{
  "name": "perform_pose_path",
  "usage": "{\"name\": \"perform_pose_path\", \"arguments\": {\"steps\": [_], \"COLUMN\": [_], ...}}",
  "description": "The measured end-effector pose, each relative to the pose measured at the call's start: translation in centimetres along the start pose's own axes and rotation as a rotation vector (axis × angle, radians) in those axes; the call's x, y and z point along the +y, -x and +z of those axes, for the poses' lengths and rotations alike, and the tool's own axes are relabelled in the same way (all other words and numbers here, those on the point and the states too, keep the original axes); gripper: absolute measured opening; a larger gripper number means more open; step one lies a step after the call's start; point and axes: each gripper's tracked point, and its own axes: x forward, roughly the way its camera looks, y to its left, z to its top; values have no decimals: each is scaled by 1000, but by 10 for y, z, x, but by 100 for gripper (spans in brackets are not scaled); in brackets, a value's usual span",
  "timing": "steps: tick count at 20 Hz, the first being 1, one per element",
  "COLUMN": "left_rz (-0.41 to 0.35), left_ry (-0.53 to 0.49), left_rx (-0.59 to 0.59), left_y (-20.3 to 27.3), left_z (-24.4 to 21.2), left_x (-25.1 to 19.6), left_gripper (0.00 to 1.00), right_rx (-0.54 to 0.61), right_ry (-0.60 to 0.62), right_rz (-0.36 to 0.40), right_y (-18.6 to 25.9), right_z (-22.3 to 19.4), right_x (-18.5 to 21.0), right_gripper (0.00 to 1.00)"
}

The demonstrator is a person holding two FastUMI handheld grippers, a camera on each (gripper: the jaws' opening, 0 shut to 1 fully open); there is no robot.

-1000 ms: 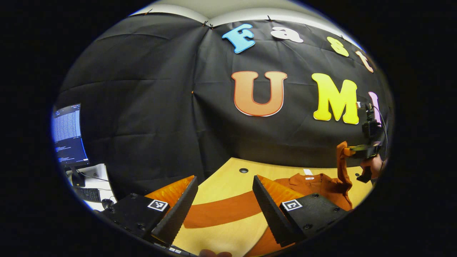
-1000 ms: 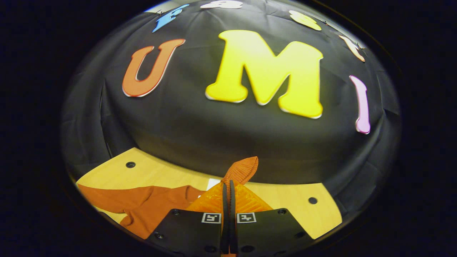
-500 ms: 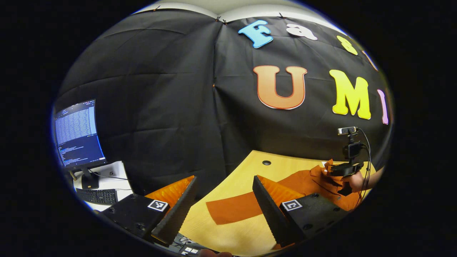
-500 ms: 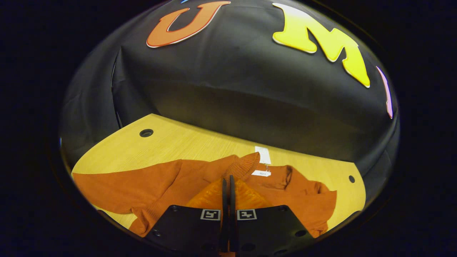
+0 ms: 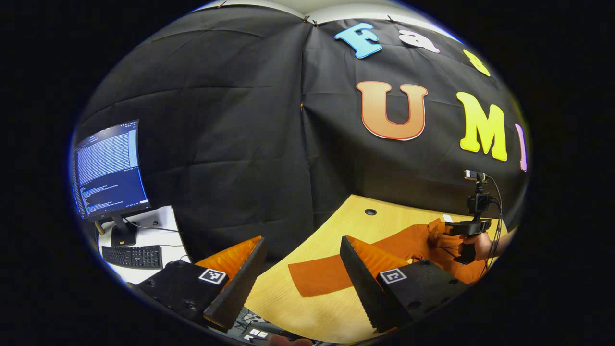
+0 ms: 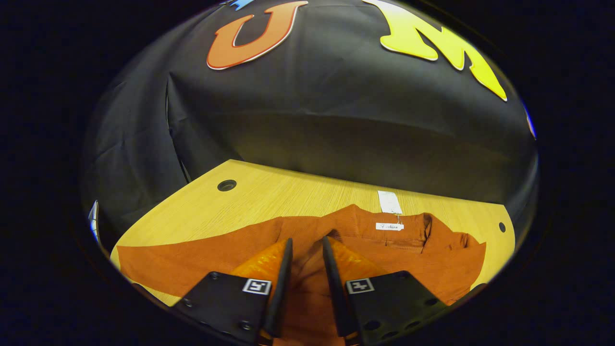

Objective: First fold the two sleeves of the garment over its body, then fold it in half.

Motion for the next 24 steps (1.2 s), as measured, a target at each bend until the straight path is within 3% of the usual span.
{"name": "perform_pose_path", "arguments": {"steps": [3,4,6,14,20,24], "left_rz": [-12,-17,-26,-62,-36,-3], "left_ry": [10,15,29,25,-9,-23], "left_rx": [-8,-10,-8,18,114,241], "left_y": [-3,-4,-7,-22,-55,-91], "left_z": [1,0,-4,-23,-73,-135], "left_x": [-4,-6,-10,-20,-10,2], "left_gripper": [100,100,100,100,100,100], "right_rx": [-33,-47,-84,-255,-333,-380], "right_ry": [1,7,10,26,47,72], "right_rz": [22,23,26,48,29,-39], "right_y": [17,26,48,178,274,323], "right_z": [12,18,30,71,76,78], "right_x": [4,2,-1,-18,-46,-77], "right_gripper": [63,79,86,92,92,92]}}
